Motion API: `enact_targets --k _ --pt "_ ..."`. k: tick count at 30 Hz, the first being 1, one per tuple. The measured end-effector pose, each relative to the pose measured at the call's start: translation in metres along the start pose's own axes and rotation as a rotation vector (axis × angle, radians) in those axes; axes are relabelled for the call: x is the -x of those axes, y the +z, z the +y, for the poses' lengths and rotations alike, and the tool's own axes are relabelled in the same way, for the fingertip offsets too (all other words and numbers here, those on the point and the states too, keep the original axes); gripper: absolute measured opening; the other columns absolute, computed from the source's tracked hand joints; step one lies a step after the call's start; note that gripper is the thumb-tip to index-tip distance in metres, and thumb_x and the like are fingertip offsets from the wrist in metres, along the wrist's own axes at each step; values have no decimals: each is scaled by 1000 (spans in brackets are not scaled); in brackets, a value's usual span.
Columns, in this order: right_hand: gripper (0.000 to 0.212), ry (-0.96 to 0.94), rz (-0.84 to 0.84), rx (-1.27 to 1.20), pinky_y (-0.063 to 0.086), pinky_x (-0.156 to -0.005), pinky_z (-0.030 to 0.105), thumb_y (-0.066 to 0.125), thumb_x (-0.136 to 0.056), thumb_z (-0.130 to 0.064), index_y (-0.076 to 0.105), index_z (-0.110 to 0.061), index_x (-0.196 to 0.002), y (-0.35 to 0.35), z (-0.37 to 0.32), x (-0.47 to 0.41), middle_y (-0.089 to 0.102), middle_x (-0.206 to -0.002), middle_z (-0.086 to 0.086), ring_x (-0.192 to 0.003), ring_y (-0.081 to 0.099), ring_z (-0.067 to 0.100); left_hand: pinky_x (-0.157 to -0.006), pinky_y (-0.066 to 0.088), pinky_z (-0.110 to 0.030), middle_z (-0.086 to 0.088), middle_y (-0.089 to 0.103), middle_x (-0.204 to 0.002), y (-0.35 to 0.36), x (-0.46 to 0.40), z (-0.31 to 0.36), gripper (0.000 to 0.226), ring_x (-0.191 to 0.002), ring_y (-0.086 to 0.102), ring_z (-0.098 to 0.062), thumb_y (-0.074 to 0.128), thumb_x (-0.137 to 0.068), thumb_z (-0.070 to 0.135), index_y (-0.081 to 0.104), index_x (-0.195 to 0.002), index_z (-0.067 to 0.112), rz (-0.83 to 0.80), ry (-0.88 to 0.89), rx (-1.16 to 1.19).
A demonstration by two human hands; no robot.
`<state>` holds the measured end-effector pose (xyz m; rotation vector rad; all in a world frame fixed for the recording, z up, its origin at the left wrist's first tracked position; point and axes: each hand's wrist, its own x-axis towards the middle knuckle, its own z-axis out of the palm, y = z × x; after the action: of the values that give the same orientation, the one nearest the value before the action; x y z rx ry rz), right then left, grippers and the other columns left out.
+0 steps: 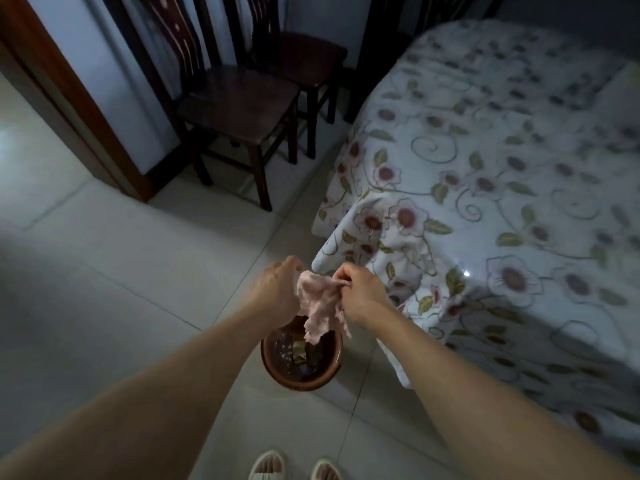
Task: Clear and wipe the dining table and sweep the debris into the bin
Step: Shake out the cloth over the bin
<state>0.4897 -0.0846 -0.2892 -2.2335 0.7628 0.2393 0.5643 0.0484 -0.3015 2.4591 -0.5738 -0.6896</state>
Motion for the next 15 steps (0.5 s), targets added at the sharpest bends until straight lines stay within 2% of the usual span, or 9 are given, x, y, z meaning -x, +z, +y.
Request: enact_targets --k 4,7,10,12,15 --pt "40 -38 42 -144 41 -50 22 36 -79 7 50 -28 -66 -44 -31 23 57 -72 -2 -68 55 14 -75 48 -34 -8 61 -109 -34 9 48 43 -96 59 -26 64 -79 22 49 -119 23 -42 21 52" --pt "38 -61 97 -220 52 -64 36 38 -80 7 53 -25 -68 -76 -50 38 59 -74 2 -74 58 21 -75 49 -31 -4 64 -107 -57 16 83 34 -96 60 -23 63 -77 18 55 -109 24 -81 1 286" --pt "25 -77 157 -254 56 -71 39 49 -82 4 60 -18 -76 -106 -64 54 64 -80 5 -79 63 24 -68 51 -29 -6 67 -103 -81 26 117 31 -87 64 -19 65 -78 18 57 -109 19 -128 71 452" --pt "15 -100 203 -236 55 -72 38 54 -82 1 62 -12 -84 -122 -70 59 66 -83 7 -81 63 22 -68 52 -32 -8 68 -98 -93 31 134 31 -80 65 -22 67 -77 16 58 -107 16 -137 122 471" --pt "13 -122 273 -232 50 -62 29 58 -82 -2 58 -15 -83 -147 -79 69 63 -81 3 -77 59 18 -63 48 -30 -7 62 -86 -107 34 158 22 -75 60 -21 69 -76 14 56 -94 16 -120 208 441"
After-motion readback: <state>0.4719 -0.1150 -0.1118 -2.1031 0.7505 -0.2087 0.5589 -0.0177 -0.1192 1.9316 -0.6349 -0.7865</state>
